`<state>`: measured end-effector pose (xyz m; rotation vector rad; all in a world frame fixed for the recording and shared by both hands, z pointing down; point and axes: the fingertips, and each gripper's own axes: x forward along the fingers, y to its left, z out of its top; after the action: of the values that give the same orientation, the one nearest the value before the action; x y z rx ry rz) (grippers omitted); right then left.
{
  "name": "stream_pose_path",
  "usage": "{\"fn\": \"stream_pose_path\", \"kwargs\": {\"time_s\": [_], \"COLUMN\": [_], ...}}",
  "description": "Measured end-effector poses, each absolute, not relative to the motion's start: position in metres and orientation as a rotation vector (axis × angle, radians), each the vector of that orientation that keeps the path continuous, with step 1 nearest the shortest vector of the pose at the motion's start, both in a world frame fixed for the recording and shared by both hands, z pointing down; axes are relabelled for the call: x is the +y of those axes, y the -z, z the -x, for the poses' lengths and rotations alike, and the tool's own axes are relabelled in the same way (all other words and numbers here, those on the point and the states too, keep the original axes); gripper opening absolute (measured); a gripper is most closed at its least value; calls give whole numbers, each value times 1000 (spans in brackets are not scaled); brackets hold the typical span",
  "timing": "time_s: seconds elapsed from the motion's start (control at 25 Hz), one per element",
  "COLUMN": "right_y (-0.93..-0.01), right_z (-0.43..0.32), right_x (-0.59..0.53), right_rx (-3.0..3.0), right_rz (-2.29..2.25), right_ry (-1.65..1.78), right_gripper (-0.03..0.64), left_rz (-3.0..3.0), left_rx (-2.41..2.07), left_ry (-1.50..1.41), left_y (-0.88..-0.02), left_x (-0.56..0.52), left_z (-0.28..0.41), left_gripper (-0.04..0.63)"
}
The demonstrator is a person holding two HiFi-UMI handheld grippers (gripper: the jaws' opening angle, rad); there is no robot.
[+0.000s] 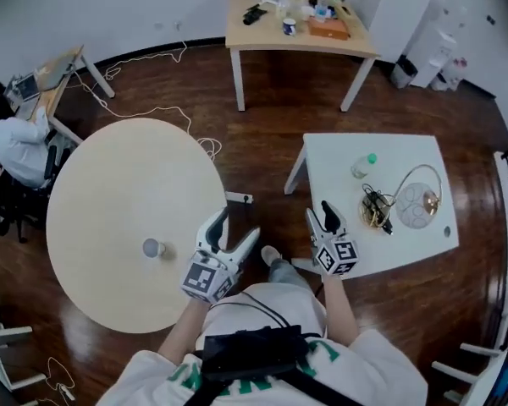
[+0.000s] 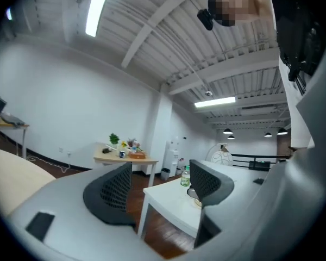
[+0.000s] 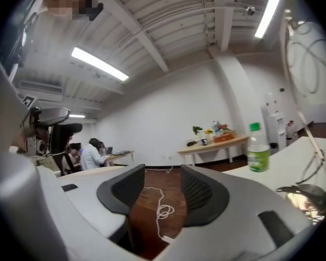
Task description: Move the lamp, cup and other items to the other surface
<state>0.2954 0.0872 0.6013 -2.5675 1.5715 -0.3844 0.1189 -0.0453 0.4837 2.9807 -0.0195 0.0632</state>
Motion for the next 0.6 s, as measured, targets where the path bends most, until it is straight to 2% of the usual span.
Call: {"fn": "stream_pose_path", "kwargs": {"time_s": [0.24, 0.6], "right_y": [-559, -527], "right_z": [-203, -61], "right_x": [-51, -157], "right_rx": [2000, 2433], "right_rz": [2213, 1760], "right_ry": [287, 271], "right_gripper": [232, 232], "left_rz": [-2967, -2842], "left_rx": [-430, -1028], "left_ry": [-5, 31], "left_y": [-472, -479], "left_x": [-99, -147], "left_z": [-32, 108], "left_gripper": [325, 325]}}
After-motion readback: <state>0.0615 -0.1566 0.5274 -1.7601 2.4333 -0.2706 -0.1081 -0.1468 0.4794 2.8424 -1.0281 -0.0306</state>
